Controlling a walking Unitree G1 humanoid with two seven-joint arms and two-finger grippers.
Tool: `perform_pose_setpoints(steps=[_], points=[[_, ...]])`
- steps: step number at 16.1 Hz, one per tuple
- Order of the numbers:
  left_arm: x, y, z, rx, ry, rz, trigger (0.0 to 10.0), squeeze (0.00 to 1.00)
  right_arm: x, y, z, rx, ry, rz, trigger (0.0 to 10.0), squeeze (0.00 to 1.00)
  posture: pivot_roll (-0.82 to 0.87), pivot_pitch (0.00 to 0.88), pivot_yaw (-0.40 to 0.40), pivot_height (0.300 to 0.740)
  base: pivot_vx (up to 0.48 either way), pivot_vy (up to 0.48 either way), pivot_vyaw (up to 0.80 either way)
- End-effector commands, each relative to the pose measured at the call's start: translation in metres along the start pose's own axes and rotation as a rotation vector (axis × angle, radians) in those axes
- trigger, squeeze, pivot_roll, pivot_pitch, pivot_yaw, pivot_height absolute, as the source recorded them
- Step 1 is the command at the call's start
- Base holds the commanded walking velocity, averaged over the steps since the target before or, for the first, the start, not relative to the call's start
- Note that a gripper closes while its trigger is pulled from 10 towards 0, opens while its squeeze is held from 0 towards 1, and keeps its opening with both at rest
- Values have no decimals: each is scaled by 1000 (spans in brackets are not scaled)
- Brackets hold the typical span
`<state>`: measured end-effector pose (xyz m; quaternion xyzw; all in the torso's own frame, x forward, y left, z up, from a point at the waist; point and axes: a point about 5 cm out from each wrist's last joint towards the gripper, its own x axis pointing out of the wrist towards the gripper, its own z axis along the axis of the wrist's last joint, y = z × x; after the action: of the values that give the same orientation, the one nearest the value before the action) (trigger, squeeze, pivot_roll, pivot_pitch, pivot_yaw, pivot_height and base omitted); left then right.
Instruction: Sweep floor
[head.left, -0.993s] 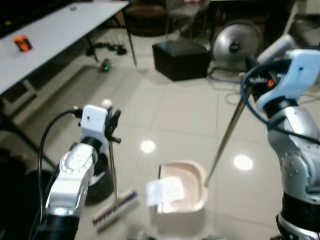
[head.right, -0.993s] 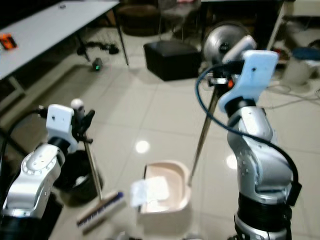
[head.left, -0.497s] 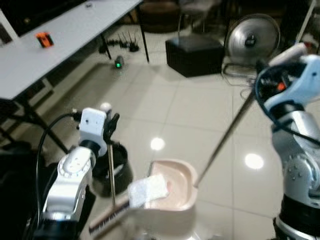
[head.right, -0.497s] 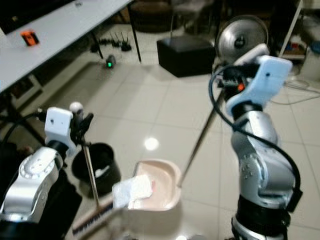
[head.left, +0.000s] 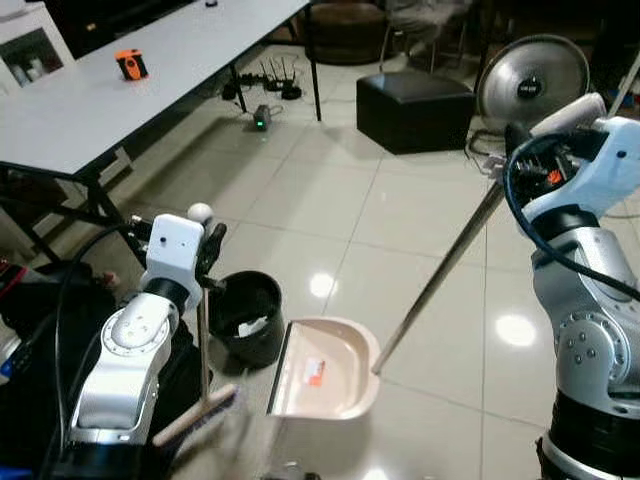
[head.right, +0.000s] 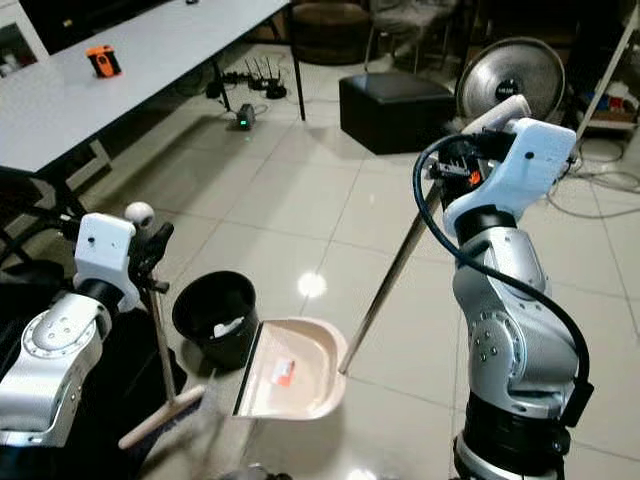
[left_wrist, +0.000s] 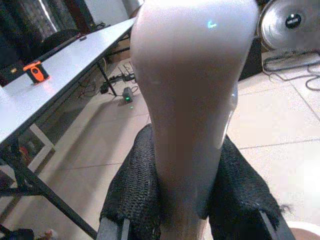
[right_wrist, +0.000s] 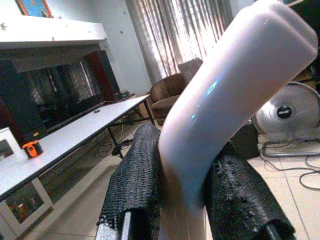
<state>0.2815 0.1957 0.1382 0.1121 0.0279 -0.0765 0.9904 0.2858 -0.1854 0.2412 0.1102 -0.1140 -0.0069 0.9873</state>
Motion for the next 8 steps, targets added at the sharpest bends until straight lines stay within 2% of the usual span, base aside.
perform_pose_setpoints(steps=[1,3,4,8], points=[[-1,1,7,0,-21,8,10000,0,-2,-2,8,-12,-47,-6,10000,0,-22,44,119,740,0,0,0],[-3,2,6,18,-16,10,10000,0,-4,-5,6,-58,-32,-7,10000,0,-22,48,120,740,0,0,0],[-3,4,5,9,-15,26,10000,0,-5,-5,5,-116,-20,0,10000,0,-24,49,119,740,0,0,0],[4,10,12,-2,-38,147,10000,0,-8,3,-8,-207,-2,40,10000,0,-27,51,110,740,0,0,0]])
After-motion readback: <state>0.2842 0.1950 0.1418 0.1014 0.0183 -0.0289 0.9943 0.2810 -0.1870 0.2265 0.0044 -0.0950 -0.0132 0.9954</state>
